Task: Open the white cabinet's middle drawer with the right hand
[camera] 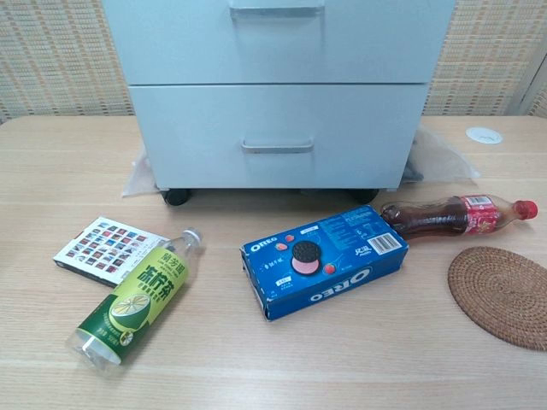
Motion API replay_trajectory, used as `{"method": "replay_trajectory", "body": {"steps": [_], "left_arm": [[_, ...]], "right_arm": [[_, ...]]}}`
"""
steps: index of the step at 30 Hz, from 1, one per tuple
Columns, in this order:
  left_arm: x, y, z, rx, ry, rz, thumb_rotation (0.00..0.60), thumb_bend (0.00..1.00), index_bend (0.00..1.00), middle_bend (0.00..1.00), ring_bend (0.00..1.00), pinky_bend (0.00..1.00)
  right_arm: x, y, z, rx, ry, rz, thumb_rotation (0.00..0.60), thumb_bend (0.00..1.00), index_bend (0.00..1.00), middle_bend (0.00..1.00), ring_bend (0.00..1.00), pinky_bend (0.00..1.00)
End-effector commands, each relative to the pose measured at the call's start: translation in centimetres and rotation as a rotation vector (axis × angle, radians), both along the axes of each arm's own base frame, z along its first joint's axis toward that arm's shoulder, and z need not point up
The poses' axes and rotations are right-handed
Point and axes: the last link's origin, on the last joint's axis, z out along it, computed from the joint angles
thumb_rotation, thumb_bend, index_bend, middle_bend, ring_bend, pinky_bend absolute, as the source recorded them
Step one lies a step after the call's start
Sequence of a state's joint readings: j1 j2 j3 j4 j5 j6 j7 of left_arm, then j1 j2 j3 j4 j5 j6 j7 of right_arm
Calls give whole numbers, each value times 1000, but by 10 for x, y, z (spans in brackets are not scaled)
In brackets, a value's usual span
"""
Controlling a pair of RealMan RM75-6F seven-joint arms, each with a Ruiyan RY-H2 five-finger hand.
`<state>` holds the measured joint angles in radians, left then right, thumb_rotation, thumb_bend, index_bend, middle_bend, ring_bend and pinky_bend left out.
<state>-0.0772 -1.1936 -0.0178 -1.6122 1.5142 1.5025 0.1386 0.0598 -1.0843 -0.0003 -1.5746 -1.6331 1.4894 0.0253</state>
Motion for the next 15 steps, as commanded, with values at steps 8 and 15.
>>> {"method": "replay_trajectory", "body": {"steps": [8, 15], "left_arm": [[2, 6, -2, 3, 0, -23, 600, 474, 191, 48, 59, 109], [2, 12, -4, -9, 0, -35, 600, 474, 191, 47, 60, 109]], "right_arm": [[3, -3, 1, -14, -2, 4, 600, 177, 266, 387, 333, 450], [27, -26, -8, 30, 41, 70, 600, 177, 224, 426, 341, 450]]}}
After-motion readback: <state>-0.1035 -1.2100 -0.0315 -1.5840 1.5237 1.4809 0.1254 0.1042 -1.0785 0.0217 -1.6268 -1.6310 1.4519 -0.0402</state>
